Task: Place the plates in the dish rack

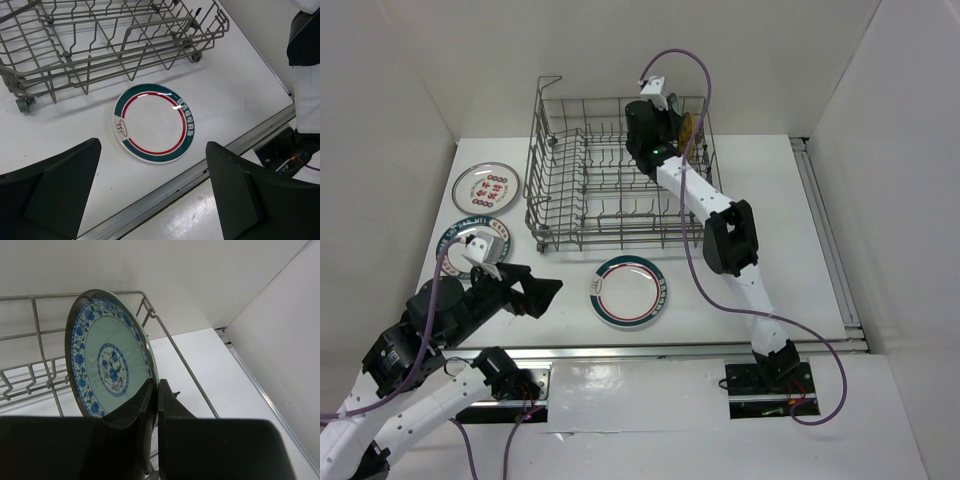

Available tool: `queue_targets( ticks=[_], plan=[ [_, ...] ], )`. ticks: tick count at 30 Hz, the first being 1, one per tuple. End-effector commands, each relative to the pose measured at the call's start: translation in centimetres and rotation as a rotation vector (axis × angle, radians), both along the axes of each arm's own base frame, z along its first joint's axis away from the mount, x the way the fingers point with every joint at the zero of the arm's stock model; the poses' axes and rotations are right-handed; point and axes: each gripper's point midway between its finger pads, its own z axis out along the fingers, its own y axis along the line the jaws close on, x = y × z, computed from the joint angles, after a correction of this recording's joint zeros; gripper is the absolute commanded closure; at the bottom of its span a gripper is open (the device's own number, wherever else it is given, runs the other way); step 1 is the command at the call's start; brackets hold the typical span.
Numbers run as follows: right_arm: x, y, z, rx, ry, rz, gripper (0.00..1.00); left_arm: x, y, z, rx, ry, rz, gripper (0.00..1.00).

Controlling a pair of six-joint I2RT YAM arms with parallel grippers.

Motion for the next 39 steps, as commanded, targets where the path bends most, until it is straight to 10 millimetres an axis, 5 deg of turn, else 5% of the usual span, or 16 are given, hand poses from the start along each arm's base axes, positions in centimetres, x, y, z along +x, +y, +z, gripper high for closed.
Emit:
queue_targets(
  ticks=[1, 16, 28, 39],
  plan=[
    [-0.3, -1.3, 4.6, 0.073, -0.127, -0.05, 1.0, 0.0, 0.0, 0.8, -0.028, -0.028, 0.003, 0.0],
    [-0.7, -1.8, 5.5, 0.075, -0.161, -0.08, 1.0, -0.1, 0.1, 1.0, -0.034, -0.035, 0.003, 0.0],
    [0.0, -2.7, 3.3, 0.044, -0.121, -0.108, 1.0, -0.1, 0.1, 1.0, -0.034, -0.035, 0.003, 0.0],
    [0.5, -1.0, 1.3, 0.025, -0.09, -0.069, 1.0, -0.2, 0.2, 1.1, -0.04, -0.041, 0.003, 0.0]
  ],
)
